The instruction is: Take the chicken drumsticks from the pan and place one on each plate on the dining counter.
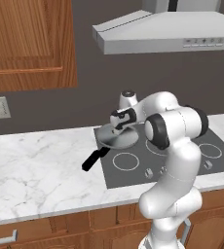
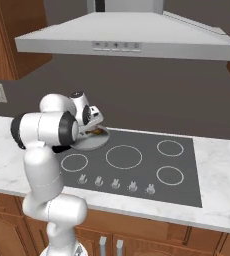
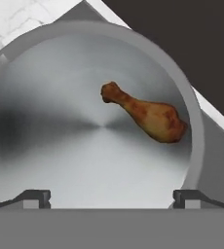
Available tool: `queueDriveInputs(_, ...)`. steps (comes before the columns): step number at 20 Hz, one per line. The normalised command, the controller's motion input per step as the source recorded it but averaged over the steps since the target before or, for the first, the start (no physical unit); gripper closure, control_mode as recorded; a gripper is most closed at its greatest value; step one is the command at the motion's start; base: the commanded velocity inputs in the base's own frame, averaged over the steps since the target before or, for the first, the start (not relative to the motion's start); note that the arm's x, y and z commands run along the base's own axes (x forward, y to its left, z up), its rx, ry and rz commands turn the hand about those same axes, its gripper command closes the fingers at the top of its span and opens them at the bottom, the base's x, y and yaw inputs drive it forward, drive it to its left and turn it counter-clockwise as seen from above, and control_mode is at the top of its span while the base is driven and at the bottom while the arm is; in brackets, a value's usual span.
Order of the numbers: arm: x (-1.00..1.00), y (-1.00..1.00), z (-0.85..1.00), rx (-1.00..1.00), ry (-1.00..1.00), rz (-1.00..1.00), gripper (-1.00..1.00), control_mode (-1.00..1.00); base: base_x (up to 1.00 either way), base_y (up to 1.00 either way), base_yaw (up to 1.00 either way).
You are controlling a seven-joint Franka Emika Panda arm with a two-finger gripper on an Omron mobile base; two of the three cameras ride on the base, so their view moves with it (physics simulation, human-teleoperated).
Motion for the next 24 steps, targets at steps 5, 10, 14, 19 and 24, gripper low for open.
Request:
queueDriveInputs(5, 0.20, 0.00, -0.01, 0.00, 0.01, 0.09, -1.00, -1.00, 0.00, 0.00, 0.00)
queueDriveInputs(10, 0.20, 0.00, -0.01, -0.01, 0.05, 0.03, -1.00, -1.00, 0.00, 0.00, 0.00)
queueDriveInputs(14, 0.25, 0.00, -0.10, -0.05, 0.12, 0.00, -1.00, -1.00, 0.00, 0.00, 0.00)
queueDriveInputs(19, 0.19, 0.07, -0.21, -0.08, 0.10, 0.00, -1.00, -1.00, 0.00, 0.00, 0.00)
queueDriveInputs(24, 0.18, 0.03, -0.15, -0.02, 0.00, 0.00, -1.00, -1.00, 0.00, 0.00, 0.00)
